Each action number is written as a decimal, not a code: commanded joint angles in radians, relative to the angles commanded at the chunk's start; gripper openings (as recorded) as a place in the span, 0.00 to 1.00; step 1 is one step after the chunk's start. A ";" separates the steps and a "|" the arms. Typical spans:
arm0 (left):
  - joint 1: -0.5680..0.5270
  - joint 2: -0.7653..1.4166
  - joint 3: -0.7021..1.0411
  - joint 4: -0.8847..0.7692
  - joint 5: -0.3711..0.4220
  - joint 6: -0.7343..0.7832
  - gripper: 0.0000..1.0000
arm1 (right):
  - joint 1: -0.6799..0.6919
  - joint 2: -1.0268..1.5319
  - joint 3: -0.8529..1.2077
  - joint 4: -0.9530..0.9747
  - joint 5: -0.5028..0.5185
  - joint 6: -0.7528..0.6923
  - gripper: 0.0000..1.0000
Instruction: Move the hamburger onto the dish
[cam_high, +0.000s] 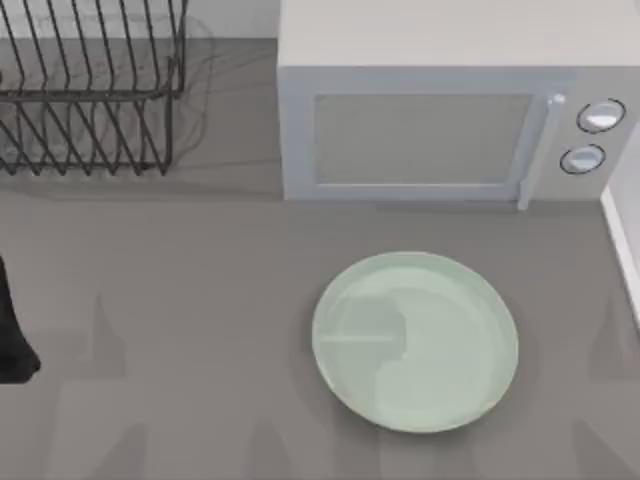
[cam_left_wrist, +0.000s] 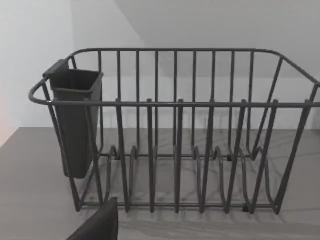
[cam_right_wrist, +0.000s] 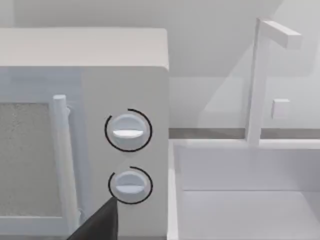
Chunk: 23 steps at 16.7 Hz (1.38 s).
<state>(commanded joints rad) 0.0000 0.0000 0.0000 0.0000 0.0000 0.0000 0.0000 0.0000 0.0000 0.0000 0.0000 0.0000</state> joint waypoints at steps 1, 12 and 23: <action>0.000 0.000 0.000 0.000 0.000 0.000 1.00 | 0.000 0.000 0.000 0.000 0.000 0.000 1.00; 0.000 0.000 0.000 0.000 0.000 0.000 1.00 | -0.171 0.569 0.334 -0.419 0.000 -0.141 1.00; 0.000 0.000 0.000 0.000 0.000 0.000 1.00 | -0.385 1.330 0.752 -0.942 -0.001 -0.315 1.00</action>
<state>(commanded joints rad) 0.0000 0.0000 0.0000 0.0000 0.0000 0.0000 -0.3846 1.3299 0.7516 -0.9421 -0.0010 -0.3153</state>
